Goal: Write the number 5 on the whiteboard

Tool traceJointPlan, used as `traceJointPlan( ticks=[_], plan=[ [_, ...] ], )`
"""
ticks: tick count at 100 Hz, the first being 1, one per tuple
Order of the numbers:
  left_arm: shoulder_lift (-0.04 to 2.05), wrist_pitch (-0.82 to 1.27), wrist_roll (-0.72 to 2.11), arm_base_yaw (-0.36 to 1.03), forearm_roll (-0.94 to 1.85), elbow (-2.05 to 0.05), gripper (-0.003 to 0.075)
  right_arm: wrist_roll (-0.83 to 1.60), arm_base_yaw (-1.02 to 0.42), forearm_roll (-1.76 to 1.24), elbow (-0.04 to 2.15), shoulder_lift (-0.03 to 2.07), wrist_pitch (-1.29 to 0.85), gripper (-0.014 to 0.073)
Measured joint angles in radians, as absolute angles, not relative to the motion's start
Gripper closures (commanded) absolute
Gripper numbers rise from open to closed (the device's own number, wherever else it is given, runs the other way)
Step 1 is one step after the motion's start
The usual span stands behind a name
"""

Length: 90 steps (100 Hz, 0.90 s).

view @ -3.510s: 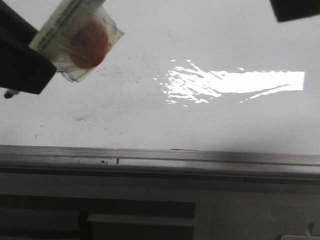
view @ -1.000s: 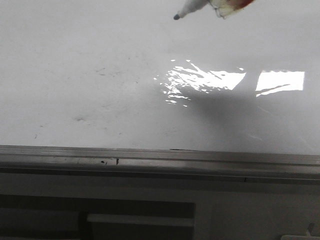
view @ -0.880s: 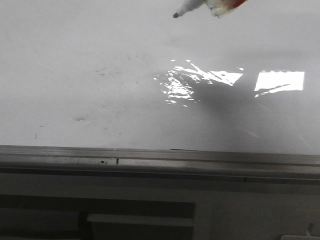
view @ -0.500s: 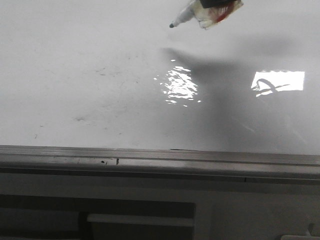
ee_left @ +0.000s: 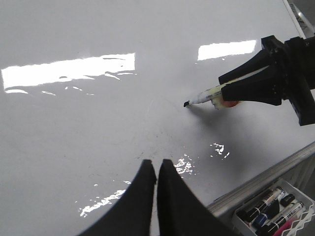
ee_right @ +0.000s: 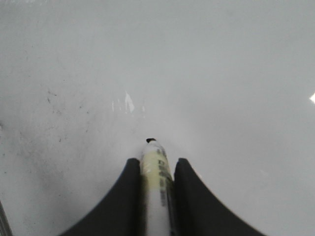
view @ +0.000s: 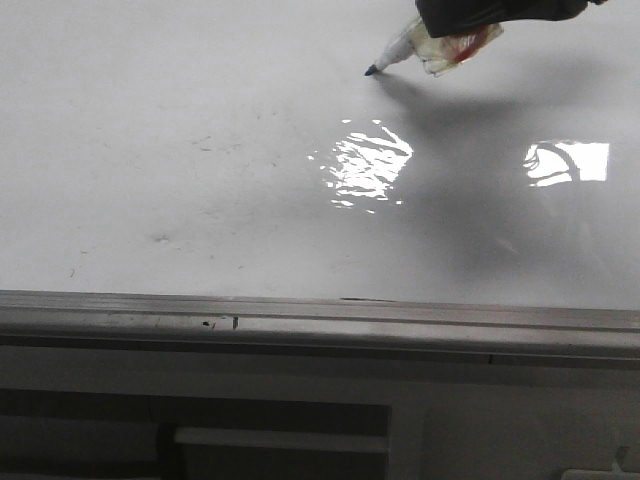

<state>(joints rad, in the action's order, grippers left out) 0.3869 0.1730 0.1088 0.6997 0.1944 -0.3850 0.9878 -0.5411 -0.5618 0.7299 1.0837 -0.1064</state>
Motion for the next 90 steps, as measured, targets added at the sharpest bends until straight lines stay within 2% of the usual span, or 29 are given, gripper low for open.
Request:
traceJointPlan(
  ticks=[38, 90],
  plan=[
    [0.387, 0.173, 0.109, 0.7, 0.194, -0.385, 0.0741, 0.967, -0.54, -0.569, 0.732, 1.095, -0.276, 0.0643],
    [0.387, 0.173, 0.109, 0.7, 0.194, -0.385, 0.0741, 0.95, -0.497, -0.576, 0.732, 1.096, -0.335, 0.0643]
  ],
)
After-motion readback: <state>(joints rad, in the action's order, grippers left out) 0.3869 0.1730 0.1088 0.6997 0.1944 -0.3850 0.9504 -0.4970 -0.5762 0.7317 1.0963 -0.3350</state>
